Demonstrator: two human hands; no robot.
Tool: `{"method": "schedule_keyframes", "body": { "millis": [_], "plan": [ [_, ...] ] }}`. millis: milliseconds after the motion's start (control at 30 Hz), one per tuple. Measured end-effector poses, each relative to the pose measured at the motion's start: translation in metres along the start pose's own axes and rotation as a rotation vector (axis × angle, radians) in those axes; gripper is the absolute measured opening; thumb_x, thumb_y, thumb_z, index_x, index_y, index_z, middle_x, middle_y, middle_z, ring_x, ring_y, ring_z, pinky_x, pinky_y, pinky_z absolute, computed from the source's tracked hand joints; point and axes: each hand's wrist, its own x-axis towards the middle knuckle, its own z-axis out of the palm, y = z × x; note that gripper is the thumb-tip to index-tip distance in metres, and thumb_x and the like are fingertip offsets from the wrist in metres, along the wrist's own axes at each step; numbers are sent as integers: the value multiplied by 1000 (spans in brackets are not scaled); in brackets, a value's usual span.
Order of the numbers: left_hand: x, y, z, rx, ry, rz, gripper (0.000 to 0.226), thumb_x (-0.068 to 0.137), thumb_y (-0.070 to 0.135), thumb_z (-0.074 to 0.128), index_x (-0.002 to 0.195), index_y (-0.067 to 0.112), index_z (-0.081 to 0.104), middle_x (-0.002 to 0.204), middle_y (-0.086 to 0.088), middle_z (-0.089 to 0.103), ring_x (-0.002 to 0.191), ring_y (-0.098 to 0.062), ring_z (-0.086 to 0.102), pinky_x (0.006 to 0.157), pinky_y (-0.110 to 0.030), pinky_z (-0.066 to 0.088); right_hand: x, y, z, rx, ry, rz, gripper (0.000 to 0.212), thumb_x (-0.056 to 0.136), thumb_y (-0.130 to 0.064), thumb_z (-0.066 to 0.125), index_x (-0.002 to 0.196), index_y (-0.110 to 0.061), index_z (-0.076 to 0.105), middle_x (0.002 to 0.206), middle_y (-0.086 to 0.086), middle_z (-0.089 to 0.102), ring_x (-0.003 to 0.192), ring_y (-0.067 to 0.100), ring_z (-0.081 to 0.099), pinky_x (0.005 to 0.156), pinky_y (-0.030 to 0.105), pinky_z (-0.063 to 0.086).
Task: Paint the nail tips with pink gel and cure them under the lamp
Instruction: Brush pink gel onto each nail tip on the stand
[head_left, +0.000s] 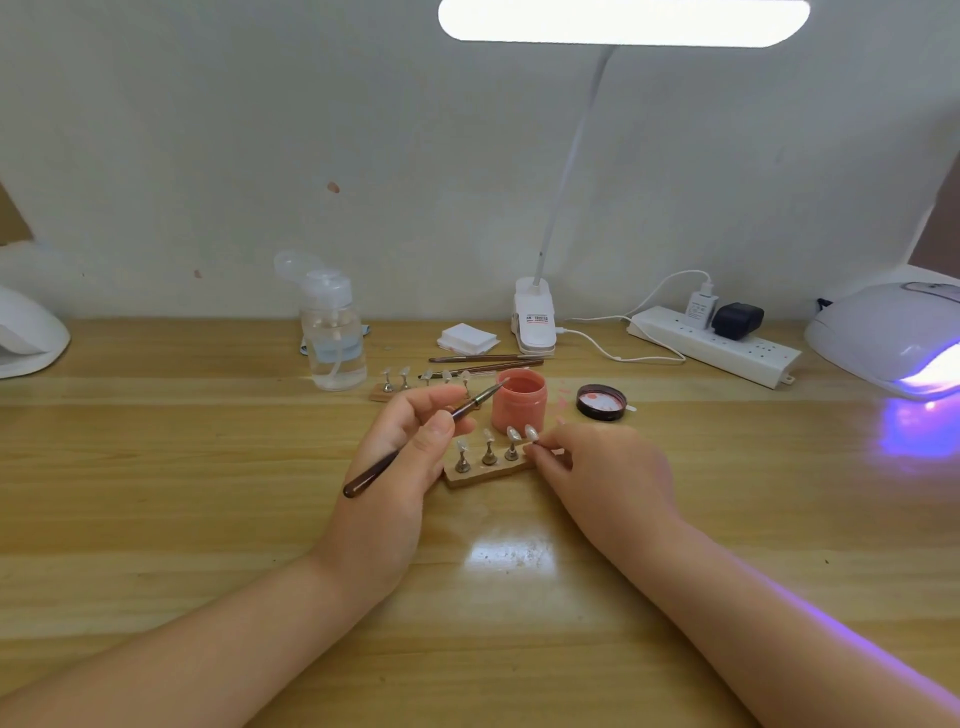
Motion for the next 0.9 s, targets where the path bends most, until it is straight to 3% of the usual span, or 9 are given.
{"method": "schedule_keyframes", "body": {
  "millis": [133,300,500,600,733,800,900],
  "plan": [
    [-1,-1,-1,72,30,87,29,88,33,48,108,21,64,102,12,70,103,-6,65,83,-21,50,-2,-1,-2,70,43,-19,25,94,-46,50,96,-30,69,83,-7,67,82,15,61,59,28,41],
    [-2,-3,2,-36,37,36,25,85,28,50,103,18,64,84,2,67,77,-16,63,72,-40,58,-5,2,-5,295,113,-13,11,87,-35,66,83,-25,71,73,-11,66,67,8,57,62,29,45],
    [4,-6,-2,-71,34,-48,24,83,30,51,102,23,64,84,1,67,79,-18,66,85,-53,56,-6,1,-5,628,71,44,7,82,-21,75,78,-26,72,69,-15,66,64,-3,57,61,10,41],
    [4,-4,-4,-17,5,23,24,85,26,50,104,18,63,87,-1,67,83,-18,66,81,-44,58,-6,-1,-6,702,74,60,12,82,-20,75,76,-30,71,65,-20,65,63,-2,59,59,8,41],
    [1,0,-6,258,-85,248,23,87,33,51,105,28,63,96,8,69,94,-14,67,81,-21,53,-9,-6,-6,778,62,73,11,82,-23,75,74,-30,71,65,-21,66,63,8,64,55,16,45],
    [1,0,-7,317,-86,285,25,86,36,49,106,30,62,98,10,68,96,-14,66,82,-21,52,-11,-7,-6,746,63,56,9,82,-25,75,75,-30,71,66,-20,66,61,6,62,57,16,46],
    [3,-3,-9,270,-71,251,23,86,34,51,105,28,62,98,9,68,96,-15,67,84,-26,54,-15,-6,-5,485,68,25,6,83,-33,71,78,-33,68,70,-20,66,64,0,60,60,20,46]
  ]
}}
